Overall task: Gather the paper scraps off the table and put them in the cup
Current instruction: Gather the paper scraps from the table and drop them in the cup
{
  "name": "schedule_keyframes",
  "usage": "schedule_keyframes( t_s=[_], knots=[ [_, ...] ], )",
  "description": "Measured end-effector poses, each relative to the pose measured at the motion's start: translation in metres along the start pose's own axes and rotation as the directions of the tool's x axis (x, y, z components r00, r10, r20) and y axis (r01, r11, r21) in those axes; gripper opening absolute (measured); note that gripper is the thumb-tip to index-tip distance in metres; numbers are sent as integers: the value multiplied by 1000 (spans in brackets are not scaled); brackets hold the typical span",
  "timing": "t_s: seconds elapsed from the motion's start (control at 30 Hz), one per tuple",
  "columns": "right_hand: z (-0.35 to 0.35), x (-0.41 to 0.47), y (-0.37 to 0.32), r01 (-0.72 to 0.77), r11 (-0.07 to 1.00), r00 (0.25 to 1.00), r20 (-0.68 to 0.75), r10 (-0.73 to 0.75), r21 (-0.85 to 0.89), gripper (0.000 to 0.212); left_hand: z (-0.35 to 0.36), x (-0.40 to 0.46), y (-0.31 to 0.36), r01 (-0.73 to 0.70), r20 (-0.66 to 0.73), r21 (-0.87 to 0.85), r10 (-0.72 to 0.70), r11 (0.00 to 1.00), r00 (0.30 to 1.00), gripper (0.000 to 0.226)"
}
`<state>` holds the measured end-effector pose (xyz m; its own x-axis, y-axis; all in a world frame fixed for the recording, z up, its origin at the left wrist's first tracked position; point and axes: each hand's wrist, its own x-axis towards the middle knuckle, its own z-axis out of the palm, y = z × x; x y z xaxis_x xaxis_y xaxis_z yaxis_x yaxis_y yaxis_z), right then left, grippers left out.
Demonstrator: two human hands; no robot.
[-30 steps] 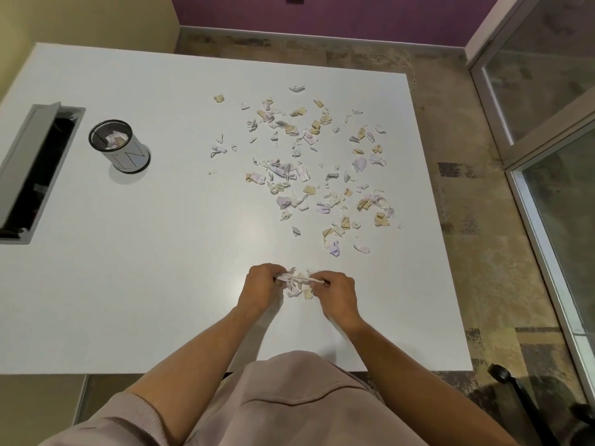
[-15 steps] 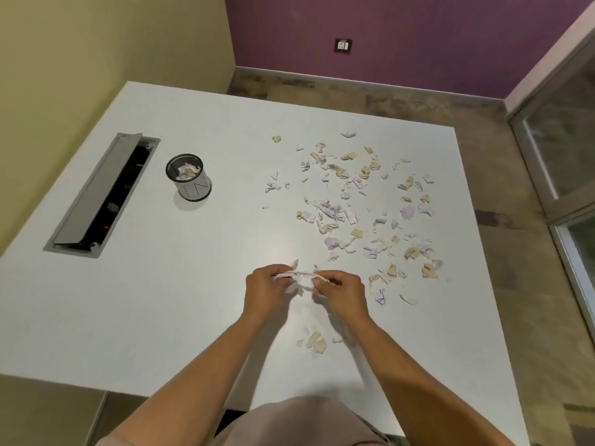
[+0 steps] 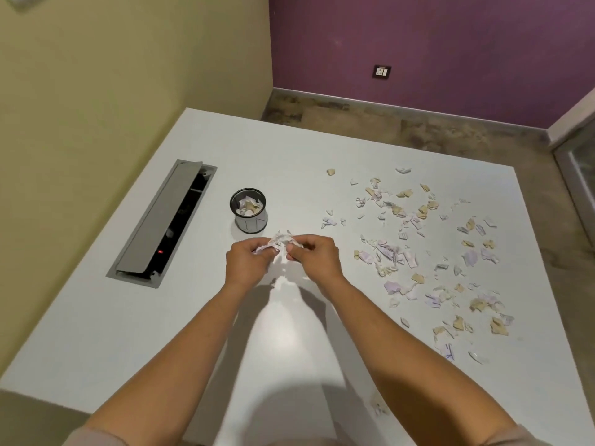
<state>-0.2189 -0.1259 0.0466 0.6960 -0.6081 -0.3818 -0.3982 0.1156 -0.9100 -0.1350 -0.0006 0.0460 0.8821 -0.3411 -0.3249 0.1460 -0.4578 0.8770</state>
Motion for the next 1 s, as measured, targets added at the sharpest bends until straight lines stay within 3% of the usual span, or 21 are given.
schedule_keyframes(
  t_s=[0.27,0.47,0.63,0.83,1.0],
  knots=[
    [60,72,-36,-24,996,998,-63,19,-82,12,-36,87,16,20,-90,-21,-22,1000,996,13],
    [84,113,-57,-31,983,997,-79,17,-182,12,-41,134,24,59,-110,70,-51,996,993,14],
    [97,132,-65,-26,932,1000,-14,23,-362,9,-39,157,31,106,-20,218,-104,970,994,23],
    [95,137,-71,75,885,994,107,-29,-459,24,-42,171,40,89,71,341,-120,936,990,18],
    [94,138,-71,120,885,986,160,-53,-450,42,-47,178,45,10,116,410,-63,912,991,44]
  ],
)
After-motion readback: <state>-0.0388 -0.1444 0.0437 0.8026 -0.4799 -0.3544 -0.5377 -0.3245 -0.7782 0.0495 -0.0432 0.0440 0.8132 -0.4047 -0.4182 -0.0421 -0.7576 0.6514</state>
